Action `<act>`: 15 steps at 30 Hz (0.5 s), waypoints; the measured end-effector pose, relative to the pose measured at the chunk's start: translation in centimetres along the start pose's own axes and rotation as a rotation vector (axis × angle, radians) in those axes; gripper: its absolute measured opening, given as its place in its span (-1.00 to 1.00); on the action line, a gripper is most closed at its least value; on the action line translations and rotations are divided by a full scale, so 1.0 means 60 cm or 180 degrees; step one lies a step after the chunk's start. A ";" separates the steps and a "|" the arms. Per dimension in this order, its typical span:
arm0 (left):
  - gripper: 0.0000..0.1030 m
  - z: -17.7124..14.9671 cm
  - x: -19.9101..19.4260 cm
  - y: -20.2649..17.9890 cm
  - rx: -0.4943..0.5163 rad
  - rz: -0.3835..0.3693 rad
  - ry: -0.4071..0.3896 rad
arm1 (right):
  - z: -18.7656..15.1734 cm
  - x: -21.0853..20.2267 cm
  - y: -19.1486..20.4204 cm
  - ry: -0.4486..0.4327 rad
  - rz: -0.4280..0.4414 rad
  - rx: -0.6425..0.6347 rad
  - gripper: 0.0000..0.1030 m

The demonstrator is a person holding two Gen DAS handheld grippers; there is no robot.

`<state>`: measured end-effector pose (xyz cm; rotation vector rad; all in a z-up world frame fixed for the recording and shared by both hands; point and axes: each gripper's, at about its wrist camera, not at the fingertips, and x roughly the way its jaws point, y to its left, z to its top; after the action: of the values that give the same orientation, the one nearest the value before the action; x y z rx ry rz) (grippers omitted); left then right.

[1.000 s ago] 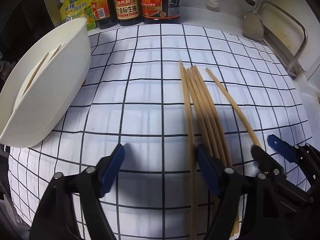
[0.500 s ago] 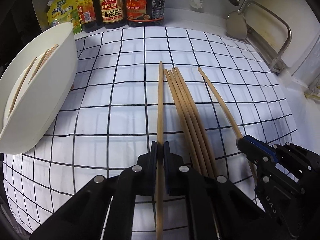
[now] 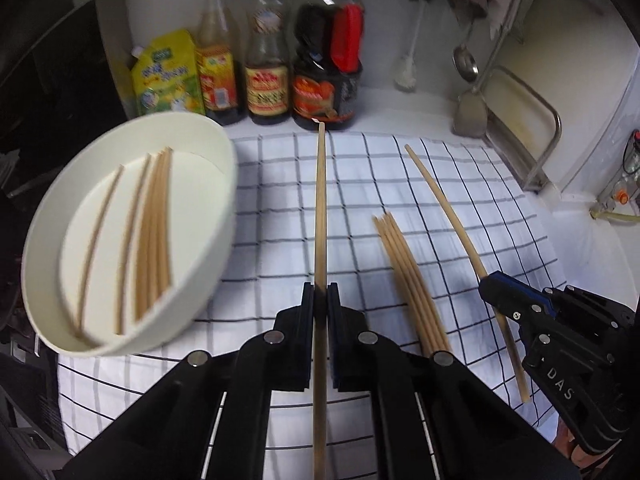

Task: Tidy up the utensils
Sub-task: 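Carry both held chopsticks up and over the white bowl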

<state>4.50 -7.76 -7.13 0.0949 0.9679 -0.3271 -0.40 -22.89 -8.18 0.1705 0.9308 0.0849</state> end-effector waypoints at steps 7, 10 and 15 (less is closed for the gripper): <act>-0.86 0.025 -0.059 0.106 -0.0132 0.0135 -0.0193 | 0.055 -0.001 0.099 -0.0106 0.0200 -0.0085 -0.88; -0.86 0.031 -0.074 0.157 -0.0190 0.0210 -0.0244 | 0.077 0.005 0.147 -0.0164 0.0272 -0.0178 -0.88; -0.86 0.039 -0.074 0.240 -0.0297 0.0350 -0.0225 | 0.111 0.041 0.220 -0.0168 0.0435 -0.0257 -0.88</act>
<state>8.59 6.40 -3.08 0.0509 0.9028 -0.1828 6.45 -10.25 -3.84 0.1609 0.8609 0.2429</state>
